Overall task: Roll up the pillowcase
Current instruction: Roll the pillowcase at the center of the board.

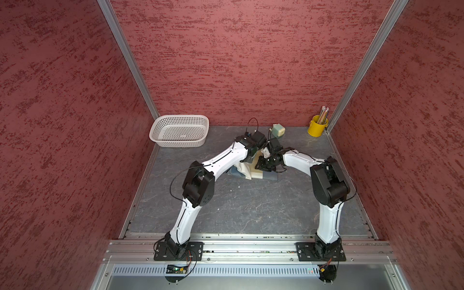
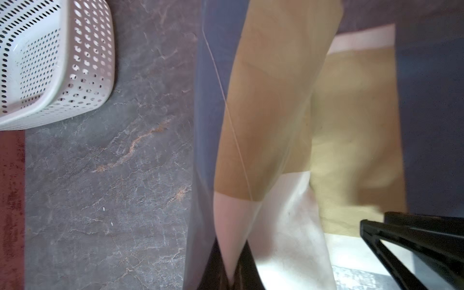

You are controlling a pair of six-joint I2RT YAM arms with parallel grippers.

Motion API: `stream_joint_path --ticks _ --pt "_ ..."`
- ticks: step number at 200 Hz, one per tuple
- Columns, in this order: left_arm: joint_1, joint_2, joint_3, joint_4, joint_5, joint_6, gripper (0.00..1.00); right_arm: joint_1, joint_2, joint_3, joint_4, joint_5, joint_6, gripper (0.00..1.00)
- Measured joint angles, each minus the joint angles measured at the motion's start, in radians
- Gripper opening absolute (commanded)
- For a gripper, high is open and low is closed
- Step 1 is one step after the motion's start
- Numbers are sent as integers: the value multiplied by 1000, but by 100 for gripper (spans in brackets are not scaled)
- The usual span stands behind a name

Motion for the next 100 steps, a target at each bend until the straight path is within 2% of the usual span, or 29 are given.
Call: stream_joint_path --ticks 20,60,80,100 --pt "4 -19 -84 3 -1 6 0 0 0 0 7 -9 3 29" --pt "77 -188 -240 47 -2 4 0 0 0 -4 33 -44 10 26" --pt "135 -305 -358 133 54 3 0 0 0 -4 68 -85 31 21" --pt "221 -424 -520 253 155 -6 0 8 10 -2 115 -135 58 18"
